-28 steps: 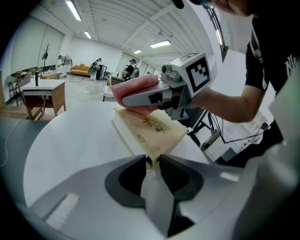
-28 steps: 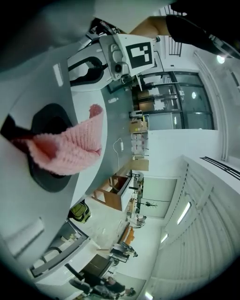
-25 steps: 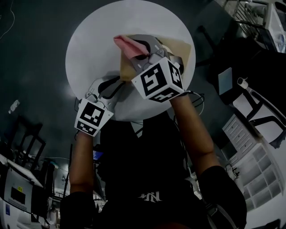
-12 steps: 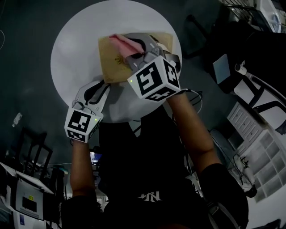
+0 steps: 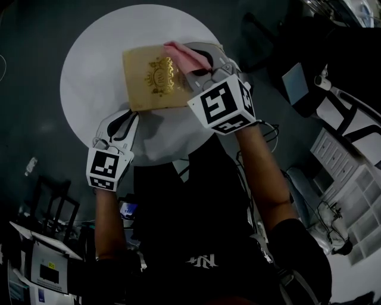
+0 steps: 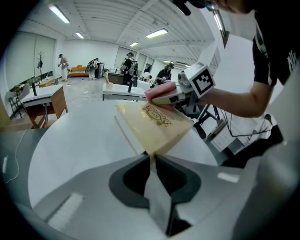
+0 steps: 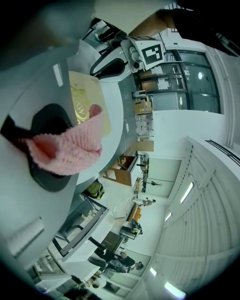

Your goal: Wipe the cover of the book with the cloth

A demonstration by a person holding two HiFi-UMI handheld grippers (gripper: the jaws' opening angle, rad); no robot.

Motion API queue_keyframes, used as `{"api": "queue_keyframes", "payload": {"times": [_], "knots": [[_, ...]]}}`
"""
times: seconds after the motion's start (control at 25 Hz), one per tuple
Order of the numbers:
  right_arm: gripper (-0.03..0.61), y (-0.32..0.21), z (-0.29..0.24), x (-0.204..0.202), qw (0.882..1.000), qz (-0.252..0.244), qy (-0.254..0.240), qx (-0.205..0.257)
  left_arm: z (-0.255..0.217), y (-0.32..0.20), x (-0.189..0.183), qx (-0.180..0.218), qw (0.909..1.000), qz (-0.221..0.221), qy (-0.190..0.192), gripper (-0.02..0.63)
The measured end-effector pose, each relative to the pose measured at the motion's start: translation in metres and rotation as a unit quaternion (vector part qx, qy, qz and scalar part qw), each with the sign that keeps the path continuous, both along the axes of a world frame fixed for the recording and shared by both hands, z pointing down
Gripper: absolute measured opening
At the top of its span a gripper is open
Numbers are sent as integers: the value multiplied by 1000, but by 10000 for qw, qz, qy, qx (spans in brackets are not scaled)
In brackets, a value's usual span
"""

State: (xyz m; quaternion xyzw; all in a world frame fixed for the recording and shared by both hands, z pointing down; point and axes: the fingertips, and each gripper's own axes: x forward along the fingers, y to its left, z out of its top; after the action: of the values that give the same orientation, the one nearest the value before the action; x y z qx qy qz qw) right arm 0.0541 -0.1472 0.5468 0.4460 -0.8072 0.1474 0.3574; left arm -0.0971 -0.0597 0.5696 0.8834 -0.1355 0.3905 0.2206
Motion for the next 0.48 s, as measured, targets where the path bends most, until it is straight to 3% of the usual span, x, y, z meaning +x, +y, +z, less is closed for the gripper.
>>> {"api": "queue_keyframes", "payload": {"times": [0.24,0.48], "knots": [[17,16,-3,33,9995,290,141,-33,-3,-3,0,18,9999,80,-57,44],[15,37,-1,84,9951,974,85,-110,-1,-2,0,27,10000,27,-77,44]]}}
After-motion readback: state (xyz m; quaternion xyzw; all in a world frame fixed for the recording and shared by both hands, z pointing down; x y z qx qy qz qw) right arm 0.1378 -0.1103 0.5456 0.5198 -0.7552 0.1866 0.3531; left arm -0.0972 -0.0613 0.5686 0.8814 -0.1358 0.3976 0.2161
